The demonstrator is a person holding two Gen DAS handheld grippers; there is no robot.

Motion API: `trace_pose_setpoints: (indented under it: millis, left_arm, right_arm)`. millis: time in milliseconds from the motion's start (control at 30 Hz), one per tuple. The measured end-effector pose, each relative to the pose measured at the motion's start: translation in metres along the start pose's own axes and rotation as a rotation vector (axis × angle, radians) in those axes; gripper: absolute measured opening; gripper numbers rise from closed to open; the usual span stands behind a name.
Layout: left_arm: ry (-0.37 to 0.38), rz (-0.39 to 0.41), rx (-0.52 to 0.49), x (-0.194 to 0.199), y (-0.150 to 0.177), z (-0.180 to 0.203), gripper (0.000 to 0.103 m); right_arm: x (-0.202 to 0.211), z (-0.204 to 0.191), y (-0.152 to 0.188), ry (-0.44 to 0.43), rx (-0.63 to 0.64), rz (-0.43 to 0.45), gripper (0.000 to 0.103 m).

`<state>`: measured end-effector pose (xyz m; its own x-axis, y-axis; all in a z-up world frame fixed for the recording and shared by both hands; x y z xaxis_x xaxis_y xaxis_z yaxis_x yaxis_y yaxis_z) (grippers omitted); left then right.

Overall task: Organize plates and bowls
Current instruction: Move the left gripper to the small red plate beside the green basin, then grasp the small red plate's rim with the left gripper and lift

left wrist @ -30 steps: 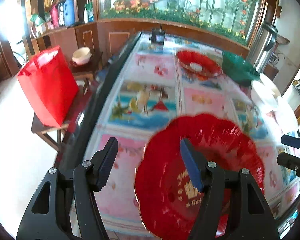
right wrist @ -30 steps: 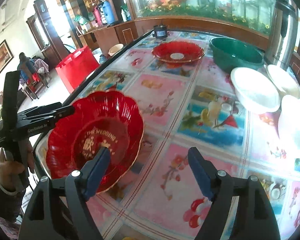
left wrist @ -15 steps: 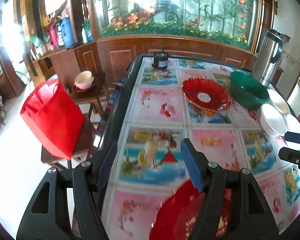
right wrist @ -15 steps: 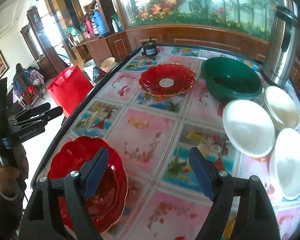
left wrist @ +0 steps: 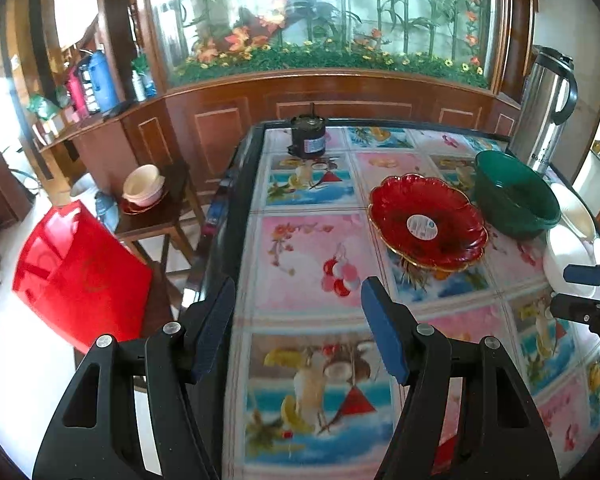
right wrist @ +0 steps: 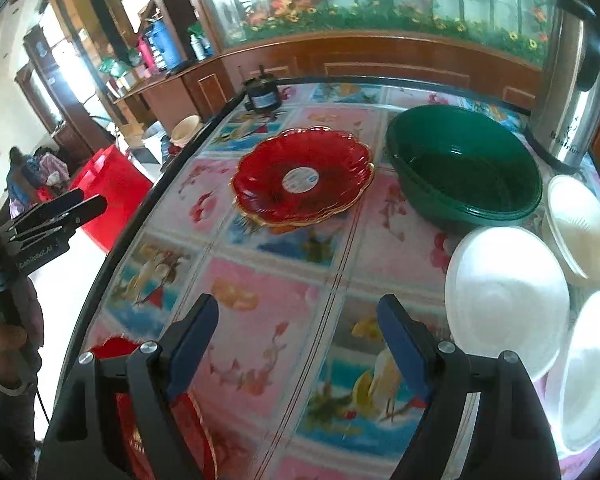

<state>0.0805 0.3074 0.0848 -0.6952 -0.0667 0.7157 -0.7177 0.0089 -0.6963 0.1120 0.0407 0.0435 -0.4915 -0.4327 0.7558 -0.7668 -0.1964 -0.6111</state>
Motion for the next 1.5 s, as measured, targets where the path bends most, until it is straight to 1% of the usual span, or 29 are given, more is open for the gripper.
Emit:
trace_pose_setpoints:
  millis: [167,333,600,767,933,1000,1033,1133,1267,1300,1367,1433,1500]
  left_arm:
    - [0.019,-0.016,-0.005,-0.022,-0.009,0.003,0.067]
    - [0.026,-0.01,-0.018,-0.037,-0.017,0.008,0.067]
    - [0.064,-0.04,0.0,-0.066,-0.035,0.008,0.067]
    - [0.109,-0.08,0.021,-0.089,-0.044,0.014,0.067]
    - [0.131,-0.118,0.007,-0.111,-0.05,0.028,0.067]
    - [0.166,-0.142,0.002,-0.121,-0.051,0.034,0.067]
    - [0.173,-0.152,0.003,-0.126,-0.051,0.036,0.067]
    - [0.162,-0.163,0.018,-0.134,-0.053,0.037,0.067]
    - [0.188,-0.198,0.025,-0.145,-0.054,0.04,0.067]
    - [0.199,-0.218,0.023,-0.149,-0.054,0.042,0.067]
    - [0.206,-0.238,0.023,-0.153,-0.054,0.043,0.067]
    - [0.201,-0.247,0.019,-0.156,-0.053,0.043,0.067]
    - [0.2,-0.243,0.023,-0.156,-0.055,0.043,0.067]
  right_arm:
    - [-0.012,0.01,-0.011,0.011,-0.019,-0.008,0.082]
    - [-0.024,0.016,-0.02,0.013,-0.029,-0.021,0.082]
    - [-0.042,0.024,-0.036,0.013,-0.054,-0.028,0.082]
    - [-0.054,0.033,-0.046,0.009,-0.096,-0.025,0.082]
    - [-0.07,0.038,-0.058,0.013,-0.115,-0.036,0.082]
    - [-0.076,0.039,-0.061,0.018,-0.11,-0.04,0.082]
    - [-0.08,0.04,-0.063,0.024,-0.108,-0.045,0.082]
    - [-0.085,0.044,-0.067,0.024,-0.11,-0.042,0.081]
    - [-0.091,0.047,-0.073,0.034,-0.102,-0.042,0.081]
    - [-0.092,0.046,-0.075,0.038,-0.095,-0.043,0.079]
    - [-0.094,0.047,-0.077,0.035,-0.088,-0.045,0.071]
    - [-0.097,0.046,-0.078,0.018,-0.094,-0.057,0.057]
    - [-0.102,0.045,-0.077,0.013,-0.092,-0.067,0.053]
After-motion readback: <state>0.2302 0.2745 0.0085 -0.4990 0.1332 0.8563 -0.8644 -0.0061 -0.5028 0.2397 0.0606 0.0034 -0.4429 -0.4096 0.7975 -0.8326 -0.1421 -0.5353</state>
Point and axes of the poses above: each gripper's, at about its wrist camera, not at the fingertips, and x roughly against the way its jaws point, z to its right, y to its underside, the point moved 2 cm from there along -x, roughly the way its jaws point, and after that the axes turned 1 degree about -x, right-handed, at the moved point
